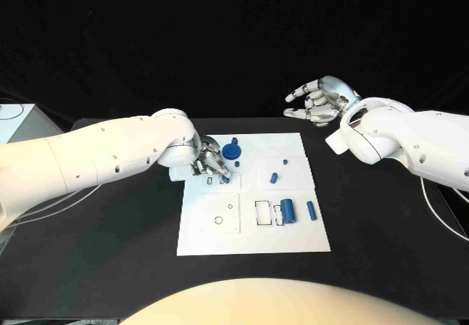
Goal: Assemble the parts on the task board
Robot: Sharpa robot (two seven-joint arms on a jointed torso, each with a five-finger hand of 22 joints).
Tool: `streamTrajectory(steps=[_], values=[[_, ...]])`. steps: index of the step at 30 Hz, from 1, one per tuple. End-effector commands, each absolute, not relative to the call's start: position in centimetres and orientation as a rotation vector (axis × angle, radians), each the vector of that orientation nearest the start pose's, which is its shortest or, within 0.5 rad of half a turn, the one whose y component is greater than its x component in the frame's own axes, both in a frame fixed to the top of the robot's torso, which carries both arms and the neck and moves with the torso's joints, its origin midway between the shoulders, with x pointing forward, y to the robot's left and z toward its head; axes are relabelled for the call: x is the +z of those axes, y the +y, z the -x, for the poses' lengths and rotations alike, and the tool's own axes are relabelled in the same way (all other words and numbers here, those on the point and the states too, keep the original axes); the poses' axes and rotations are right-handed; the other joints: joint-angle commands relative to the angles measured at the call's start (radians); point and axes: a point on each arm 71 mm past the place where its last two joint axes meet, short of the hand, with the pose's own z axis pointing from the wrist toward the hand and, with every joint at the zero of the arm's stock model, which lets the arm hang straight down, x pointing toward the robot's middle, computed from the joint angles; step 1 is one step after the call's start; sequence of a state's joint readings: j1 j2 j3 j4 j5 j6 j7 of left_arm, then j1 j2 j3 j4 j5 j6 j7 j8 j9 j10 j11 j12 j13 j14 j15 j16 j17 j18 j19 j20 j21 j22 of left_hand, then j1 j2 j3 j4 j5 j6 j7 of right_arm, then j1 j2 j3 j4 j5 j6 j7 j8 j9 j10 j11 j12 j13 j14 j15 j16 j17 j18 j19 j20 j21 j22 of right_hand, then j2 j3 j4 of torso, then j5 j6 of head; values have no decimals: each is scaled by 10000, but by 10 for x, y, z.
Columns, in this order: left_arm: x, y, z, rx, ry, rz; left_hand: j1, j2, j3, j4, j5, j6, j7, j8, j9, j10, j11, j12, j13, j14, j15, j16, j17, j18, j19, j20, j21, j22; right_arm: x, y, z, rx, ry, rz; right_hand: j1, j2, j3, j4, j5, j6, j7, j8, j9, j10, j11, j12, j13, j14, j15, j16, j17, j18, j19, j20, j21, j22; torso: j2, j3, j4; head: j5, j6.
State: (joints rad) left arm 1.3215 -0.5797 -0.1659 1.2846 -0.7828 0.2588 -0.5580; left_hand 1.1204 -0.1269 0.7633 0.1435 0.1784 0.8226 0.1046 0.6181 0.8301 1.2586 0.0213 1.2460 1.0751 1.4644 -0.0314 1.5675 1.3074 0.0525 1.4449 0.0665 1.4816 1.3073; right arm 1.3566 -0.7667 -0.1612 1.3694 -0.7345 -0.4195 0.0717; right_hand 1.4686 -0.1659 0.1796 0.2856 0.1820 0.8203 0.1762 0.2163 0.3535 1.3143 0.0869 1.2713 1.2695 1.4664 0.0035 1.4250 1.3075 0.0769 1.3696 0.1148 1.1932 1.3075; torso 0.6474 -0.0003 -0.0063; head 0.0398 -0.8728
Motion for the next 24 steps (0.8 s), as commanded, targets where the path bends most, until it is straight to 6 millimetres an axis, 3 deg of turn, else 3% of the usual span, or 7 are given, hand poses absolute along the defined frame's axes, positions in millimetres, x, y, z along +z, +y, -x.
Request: streamTrajectory(steps=[1, 5, 8, 11, 18, 24], values=[[-228, 149, -507, -5423, 25341, 3121, -166, 0, 1678, -1703, 354, 141, -78, 87, 249, 106, -18, -18, 26, 1064, -81, 33, 2634, -101, 71, -19, 74, 753, -156, -216, -529, 9411, 16256, -4109, -97, 18, 67, 5, 51, -38, -20, 48, 23, -32, 4, -7, -11, 351, 78, -32, 211, 78, -46, 22, -45, 491, -13, 2, 16, 9, 2], [-227, 153, -505, -5554, 25098, 3447, -380, -161, 1685, -1833, 1345, 279, -156, 227, 405, 259, -97, 49, 111, 1064, -152, 33, 2634, -128, 157, -84, 136, 889, -157, -217, -529, 9384, 16250, -4132, -97, 18, 67, 5, 51, -38, -20, 48, 23, -32, 4, -7, -11, 351, 78, -32, 211, 78, -46, 22, -45, 491, -14, 8, 15, 31, 2], [-225, 157, -504, -5596, 24698, 3613, -451, -246, 1685, -1881, 1793, 360, -200, 290, 461, 354, -142, 98, 175, 1064, -193, 33, 2634, -146, 213, -124, 175, 974, -157, -219, -529, 9349, 16213, -4157, -103, 17, 67, 6, 52, -42, -20, 52, 24, -42, 4, -18, -24, 347, 78, -42, 196, 82, -56, 22, -68, 479, -13, 8, 11, 48, 2], [-222, 161, -503, -5577, 24184, 3673, -565, -384, 1634, -1911, 2661, 494, -278, 377, 533, 523, -212, 189, 298, 1064, -265, 33, 2634, -173, 298, -194, 233, 1101, -157, -222, -529, 9292, 16174, -4196, -104, 17, 68, 6, 53, -44, -20, 53, 25, -73, 4, -54, -60, 333, 78, -71, 150, 92, -80, 22, -114, 453, -16, 7, 8, 48, 2], [-224, 171, -496, -5347, 23035, 3375, -554, -438, 1607, -1967, 2878, 556, -312, 406, 555, 588, -249, 218, 341, 1064, -298, 33, 2634, -176, 313, -226, 243, 1122, -157, -230, -529, 9140, 16104, -4296, -107, 16, 68, 7, 53, -47, -20, 55, 25, -77, 4, -58, -65, 327, 77, -85, 129, 96, -89, 22, -133, 443, -43, 30, 26, 71, 2], [-229, 173, -491, -5129, 22237, 3007, -534, -441, 1621, -1985, 2908, 589, -327, 416, 558, 608, -264, 221, 342, 1064, -311, 33, 2634, -181, 328, -237, 253, 1145, -157, -234, -530, 9041, 16070, -4347, -112, 12, 66, 7, 55, -53, -20, 57, 26, -79, 4, -60, -68, 320, 78, -100, 106, 99, -96, 22, -147, 436, -87, 53, 89, 92, 2]])
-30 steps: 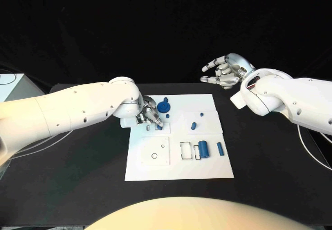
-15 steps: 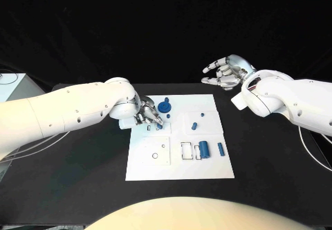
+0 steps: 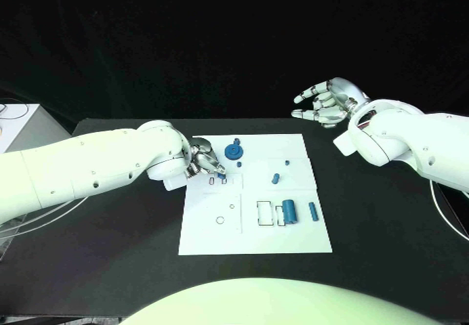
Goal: Assemble the parts on the task board
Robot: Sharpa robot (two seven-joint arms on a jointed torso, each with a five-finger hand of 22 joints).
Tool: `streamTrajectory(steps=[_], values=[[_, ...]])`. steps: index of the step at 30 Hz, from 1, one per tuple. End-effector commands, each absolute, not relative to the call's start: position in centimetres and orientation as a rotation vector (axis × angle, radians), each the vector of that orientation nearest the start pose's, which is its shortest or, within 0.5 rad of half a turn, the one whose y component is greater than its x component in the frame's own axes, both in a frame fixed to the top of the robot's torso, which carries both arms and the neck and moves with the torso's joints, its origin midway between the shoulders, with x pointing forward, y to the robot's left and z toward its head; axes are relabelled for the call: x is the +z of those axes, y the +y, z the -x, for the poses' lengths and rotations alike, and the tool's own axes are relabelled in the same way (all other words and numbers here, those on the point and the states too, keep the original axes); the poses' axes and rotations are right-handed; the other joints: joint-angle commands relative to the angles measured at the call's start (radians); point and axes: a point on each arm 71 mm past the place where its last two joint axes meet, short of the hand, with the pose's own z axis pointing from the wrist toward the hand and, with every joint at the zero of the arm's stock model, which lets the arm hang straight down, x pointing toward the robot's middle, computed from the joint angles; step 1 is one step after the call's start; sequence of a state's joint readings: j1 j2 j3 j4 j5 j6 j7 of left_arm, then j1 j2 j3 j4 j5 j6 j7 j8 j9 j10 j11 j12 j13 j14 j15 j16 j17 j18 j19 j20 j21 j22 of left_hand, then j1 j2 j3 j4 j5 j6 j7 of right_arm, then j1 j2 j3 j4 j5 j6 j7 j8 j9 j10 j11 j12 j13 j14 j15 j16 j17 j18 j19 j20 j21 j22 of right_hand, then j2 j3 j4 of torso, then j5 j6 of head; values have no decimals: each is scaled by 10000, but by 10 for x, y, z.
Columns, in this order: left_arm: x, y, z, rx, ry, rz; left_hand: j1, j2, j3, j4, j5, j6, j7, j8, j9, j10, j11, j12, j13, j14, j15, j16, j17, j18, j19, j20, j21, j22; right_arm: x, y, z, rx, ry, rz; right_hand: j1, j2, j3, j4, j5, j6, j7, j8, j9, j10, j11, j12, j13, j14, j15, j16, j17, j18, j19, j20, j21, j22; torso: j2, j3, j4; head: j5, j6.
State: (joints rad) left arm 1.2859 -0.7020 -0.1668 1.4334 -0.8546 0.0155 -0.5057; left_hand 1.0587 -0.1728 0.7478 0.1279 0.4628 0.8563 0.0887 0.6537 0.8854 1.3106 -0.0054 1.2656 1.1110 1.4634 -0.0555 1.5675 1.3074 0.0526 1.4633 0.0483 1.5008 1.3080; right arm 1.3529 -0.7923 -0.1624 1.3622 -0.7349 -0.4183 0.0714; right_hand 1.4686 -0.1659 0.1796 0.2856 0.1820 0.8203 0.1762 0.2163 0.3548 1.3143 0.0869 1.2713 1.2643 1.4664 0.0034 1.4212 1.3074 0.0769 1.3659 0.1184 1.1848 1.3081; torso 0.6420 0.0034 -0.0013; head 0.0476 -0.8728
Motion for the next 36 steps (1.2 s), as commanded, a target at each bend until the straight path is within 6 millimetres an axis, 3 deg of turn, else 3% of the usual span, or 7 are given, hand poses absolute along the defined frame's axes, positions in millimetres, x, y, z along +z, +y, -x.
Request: streamTrajectory(steps=[1, 14, 36], values=[[-230, 173, -490, -5071, 22100, 2899, 91, 23, 1785, -1834, 69, 259, -172, 62, 5, 91, -1, 24, -19, 1074, -74, 33, 2634, -179, 139, -57, 57, 1128, -157, -234, -530, 9030, 16066, -4351, -112, 12, 66, 7, 55, -53, -19, 57, 13, -79, 4, -60, -15, 320, 78, -63, 107, 99, -59, -14, -63, 430, -46, 22, 48, 13, 2], [-244, 165, -482, -4846, 21980, 2207, 109, -3, 1806, -1863, 80, 285, -183, 70, 8, 114, -14, 35, -5, 1074, -87, 33, 2634, -174, 127, -70, 49, 1107, -159, -236, -531, 8969, 16084, -4353, -120, 9, 68, 7, 59, -65, -20, 63, 15, -69, 5, -49, -7, 321, 77, -61, 115, 94, -47, -15, -48, 439, -33, 20, 38, 14, 2], [-250, 161, -478, -4587, 22876, 1615, 118, -18, 1821, -1876, 85, 300, -189, 70, 7, 130, -20, 39, 2, 1074, -97, 33, 2634, -172, 124, -78, 46, 1100, -163, -236, -530, 8928, 16185, -4391, -129, 5, 69, 7, 63, -75, -20, 73, 18, -69, 3, -50, -11, 320, 77, -66, 112, 94, -44, -15, -53, 438, -36, 18, 45, -29, 2]])
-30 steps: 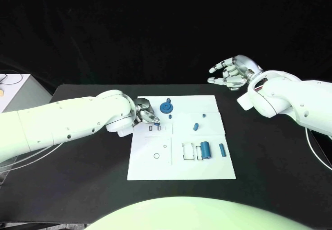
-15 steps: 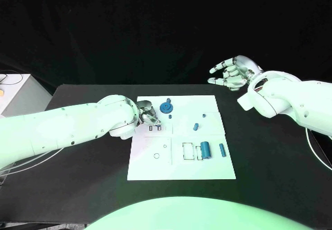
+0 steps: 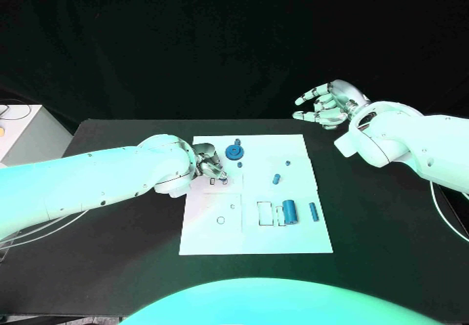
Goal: Assemble the parts on the task board
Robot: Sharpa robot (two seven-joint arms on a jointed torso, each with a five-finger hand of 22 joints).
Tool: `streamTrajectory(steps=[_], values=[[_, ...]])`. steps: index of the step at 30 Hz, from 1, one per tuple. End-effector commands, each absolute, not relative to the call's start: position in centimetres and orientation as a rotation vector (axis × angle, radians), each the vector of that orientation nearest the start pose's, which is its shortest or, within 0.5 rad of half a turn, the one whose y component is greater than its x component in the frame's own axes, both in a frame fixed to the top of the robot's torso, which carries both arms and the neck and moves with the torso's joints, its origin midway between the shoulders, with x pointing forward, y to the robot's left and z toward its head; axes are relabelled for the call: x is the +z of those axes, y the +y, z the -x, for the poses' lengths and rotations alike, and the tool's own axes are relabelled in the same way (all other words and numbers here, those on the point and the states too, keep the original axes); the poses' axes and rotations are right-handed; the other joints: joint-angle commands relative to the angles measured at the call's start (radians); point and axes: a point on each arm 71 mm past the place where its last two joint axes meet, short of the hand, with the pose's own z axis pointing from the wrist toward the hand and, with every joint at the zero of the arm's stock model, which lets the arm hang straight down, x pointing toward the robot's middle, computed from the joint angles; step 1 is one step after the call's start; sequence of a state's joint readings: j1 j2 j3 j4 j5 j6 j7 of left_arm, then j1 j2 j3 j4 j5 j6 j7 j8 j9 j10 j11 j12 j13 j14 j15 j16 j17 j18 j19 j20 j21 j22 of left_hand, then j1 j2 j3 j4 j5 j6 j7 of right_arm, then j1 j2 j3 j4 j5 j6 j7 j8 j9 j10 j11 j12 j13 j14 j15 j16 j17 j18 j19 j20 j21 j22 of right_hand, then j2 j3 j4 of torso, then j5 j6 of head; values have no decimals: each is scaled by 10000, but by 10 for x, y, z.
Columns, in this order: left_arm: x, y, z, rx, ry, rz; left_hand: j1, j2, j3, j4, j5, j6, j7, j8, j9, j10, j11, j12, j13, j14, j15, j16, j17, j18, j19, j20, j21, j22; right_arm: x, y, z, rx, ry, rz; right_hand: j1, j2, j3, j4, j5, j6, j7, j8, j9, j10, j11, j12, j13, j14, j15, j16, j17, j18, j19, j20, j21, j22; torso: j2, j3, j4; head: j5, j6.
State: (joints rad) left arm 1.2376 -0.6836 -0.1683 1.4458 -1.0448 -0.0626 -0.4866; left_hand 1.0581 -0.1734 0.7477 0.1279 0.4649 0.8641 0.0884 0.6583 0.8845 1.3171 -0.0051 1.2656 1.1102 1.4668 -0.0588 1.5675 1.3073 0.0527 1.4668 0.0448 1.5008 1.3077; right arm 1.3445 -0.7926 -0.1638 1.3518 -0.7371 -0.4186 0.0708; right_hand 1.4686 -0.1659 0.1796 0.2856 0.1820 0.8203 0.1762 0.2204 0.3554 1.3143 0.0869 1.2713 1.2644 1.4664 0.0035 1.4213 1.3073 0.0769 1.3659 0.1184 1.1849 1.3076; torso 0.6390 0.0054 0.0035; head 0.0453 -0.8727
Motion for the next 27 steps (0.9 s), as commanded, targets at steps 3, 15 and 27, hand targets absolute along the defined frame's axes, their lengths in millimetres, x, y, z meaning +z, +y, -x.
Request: streamTrajectory(steps=[3, 15, 27], values=[[-251, 161, -478, -4572, 22959, 1613, 124, -12, 1822, -1875, 63, 221, -185, 24, 16, 65, -23, 39, 10, 1040, -63, 33, 2635, -173, 88, -43, 47, 1104, -163, -236, -530, 8928, 16192, -4393, -129, 5, 69, 7, 63, -75, -20, 32, 12, -69, 3, -50, -11, 320, 76, -66, 113, 94, -45, -15, -53, 443, -10, 0, -6, -20, 1], [-251, 160, -479, -4534, 22973, 1663, 129, -14, 1831, -1879, 65, 228, -188, 24, 15, 63, -26, 30, -4, 1040, -67, 33, 2635, -174, 89, -46, 47, 1105, -164, -236, -530, 8925, 16215, -4399, -129, 5, 69, 7, 63, -75, -20, 32, 12, -69, 3, -50, -11, 320, 76, -66, 113, 94, -45, -15, -53, 443, -2, 3, 3, 14, 1], [-251, 159, -480, -4526, 22913, 1623, 130, -10, 1839, -1875, 62, 232, -189, 21, 13, 59, -27, 19, -20, 1040, -70, 33, 2635, -172, 84, -49, 43, 1096, -166, -235, -530, 8935, 16285, -4403, -141, 0, 75, 4, 68, -94, -21, 53, 19, -84, 2, -69, -37, 317, 74, -80, 102, 101, -58, -16, -98, 421, 2, 2, 6, 38, 1]])
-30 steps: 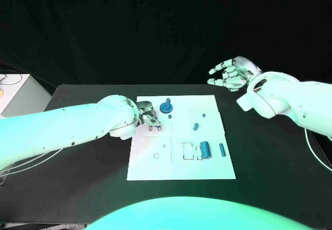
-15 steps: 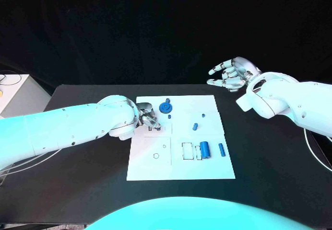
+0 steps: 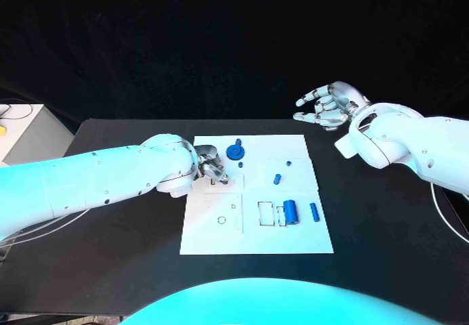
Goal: Assemble the parts on the task board
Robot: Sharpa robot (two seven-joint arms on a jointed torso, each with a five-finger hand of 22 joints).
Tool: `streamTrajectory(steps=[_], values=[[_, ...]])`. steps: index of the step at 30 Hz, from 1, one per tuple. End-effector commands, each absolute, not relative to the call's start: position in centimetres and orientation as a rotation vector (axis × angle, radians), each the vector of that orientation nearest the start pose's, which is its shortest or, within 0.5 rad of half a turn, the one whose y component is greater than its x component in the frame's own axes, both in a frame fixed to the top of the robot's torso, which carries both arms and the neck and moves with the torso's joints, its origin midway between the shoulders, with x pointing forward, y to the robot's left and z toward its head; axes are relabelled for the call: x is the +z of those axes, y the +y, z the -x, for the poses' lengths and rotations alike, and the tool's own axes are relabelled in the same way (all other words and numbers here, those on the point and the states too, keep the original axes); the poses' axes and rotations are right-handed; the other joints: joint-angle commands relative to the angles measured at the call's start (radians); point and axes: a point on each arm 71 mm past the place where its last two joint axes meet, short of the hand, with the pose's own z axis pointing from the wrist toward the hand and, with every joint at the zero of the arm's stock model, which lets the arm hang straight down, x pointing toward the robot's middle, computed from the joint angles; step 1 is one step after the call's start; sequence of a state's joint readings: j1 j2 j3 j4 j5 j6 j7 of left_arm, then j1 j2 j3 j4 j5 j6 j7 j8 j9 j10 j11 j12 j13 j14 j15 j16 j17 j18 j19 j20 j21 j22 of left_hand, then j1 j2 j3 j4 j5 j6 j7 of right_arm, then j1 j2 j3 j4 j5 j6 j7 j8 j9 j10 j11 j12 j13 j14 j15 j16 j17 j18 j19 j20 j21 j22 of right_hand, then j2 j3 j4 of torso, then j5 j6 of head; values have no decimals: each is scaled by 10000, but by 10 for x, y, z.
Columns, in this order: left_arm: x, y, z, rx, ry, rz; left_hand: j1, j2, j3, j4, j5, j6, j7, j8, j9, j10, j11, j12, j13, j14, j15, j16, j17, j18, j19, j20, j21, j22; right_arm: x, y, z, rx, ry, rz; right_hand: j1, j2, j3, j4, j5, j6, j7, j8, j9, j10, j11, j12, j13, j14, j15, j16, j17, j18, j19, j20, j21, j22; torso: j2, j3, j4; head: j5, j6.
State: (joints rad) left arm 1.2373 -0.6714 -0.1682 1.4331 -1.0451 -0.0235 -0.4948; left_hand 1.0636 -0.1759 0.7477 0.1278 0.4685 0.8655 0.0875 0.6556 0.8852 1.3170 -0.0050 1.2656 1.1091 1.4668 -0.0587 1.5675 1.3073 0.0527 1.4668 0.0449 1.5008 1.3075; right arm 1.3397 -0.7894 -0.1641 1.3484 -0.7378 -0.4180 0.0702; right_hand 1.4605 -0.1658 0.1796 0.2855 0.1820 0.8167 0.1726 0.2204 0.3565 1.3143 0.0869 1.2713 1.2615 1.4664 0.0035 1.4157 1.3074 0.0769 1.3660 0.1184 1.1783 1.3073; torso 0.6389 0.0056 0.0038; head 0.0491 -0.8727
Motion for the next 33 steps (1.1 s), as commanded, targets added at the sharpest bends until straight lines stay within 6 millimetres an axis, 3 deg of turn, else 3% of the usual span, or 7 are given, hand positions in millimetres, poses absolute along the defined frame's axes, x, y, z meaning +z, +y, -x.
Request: streamTrajectory(steps=[1, 33], values=[[-251, 158, -480, -4528, 22915, 1617, 74, 15, 1839, -1875, 25, 218, -180, 48, 5, 60, -28, 19, -9, 1040, -71, 33, 2635, -172, 84, -50, 43, 1098, -166, -235, -530, 8935, 16296, -4404, -60, -2, 75, 4, 68, -58, 15, 53, 9, -84, 2, -69, -8, 317, 75, -24, 101, 102, -58, -16, -32, 424, 1, 0, -1, -1, 1], [-253, 158, -479, -4501, 23243, 1577, 82, 11, 1853, -1877, 14, 222, -182, 40, 2, 49, -32, -9, -45, 1040, -76, 33, 2635, -166, 67, -55, 31, 1071, -168, -235, -530, 8911, 16357, -4438, -64, 0, 87, 0, 65, -82, 15, 73, 15, -124, 2, -115, -59, 292, 73, -84, 17, 117, -91, -17, -116, 380, -2, 1, -8, -9, 1]])
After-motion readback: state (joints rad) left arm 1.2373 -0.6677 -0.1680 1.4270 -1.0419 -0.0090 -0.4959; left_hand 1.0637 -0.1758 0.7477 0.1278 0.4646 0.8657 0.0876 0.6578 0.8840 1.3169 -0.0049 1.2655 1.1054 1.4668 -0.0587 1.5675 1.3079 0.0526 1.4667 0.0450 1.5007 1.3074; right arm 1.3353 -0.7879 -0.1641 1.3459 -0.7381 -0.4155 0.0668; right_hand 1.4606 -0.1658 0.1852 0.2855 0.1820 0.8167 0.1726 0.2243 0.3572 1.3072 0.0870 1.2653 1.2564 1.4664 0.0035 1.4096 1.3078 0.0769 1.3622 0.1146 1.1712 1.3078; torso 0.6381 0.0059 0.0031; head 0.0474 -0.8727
